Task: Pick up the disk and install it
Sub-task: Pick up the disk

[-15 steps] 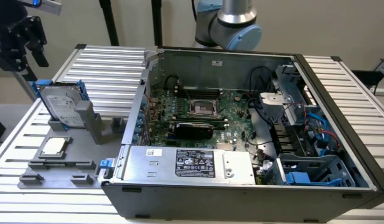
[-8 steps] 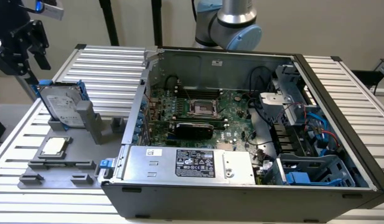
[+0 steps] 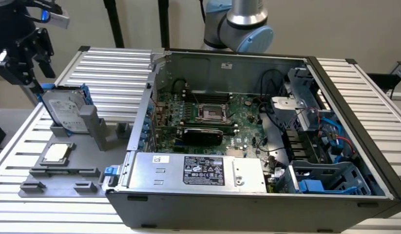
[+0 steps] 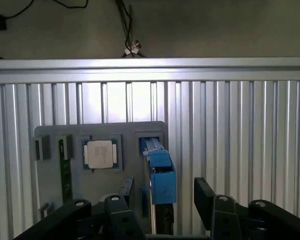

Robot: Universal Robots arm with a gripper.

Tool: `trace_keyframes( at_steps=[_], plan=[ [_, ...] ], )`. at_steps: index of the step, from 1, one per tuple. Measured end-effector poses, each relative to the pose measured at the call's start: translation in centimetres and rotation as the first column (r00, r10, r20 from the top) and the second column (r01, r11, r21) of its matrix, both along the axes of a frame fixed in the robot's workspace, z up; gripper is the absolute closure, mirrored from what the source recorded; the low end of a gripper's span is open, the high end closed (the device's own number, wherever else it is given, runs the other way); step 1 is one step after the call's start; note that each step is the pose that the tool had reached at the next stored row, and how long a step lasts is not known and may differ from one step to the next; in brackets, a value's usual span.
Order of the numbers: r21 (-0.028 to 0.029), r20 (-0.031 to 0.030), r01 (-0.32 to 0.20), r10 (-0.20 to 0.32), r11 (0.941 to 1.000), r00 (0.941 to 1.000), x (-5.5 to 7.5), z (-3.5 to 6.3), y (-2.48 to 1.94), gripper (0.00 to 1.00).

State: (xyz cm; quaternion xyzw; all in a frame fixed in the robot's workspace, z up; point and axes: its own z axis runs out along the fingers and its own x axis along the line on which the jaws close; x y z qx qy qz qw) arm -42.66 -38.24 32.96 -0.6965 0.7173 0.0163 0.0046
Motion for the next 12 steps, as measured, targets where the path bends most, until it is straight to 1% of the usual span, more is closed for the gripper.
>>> trace_keyframes(
  at_steps=[12],
  plan=[
    [0.0, 0.0, 0.0, 0.0, 1.0, 1.0, 0.1, -2.19, 0.0, 0.4]
  ],
)
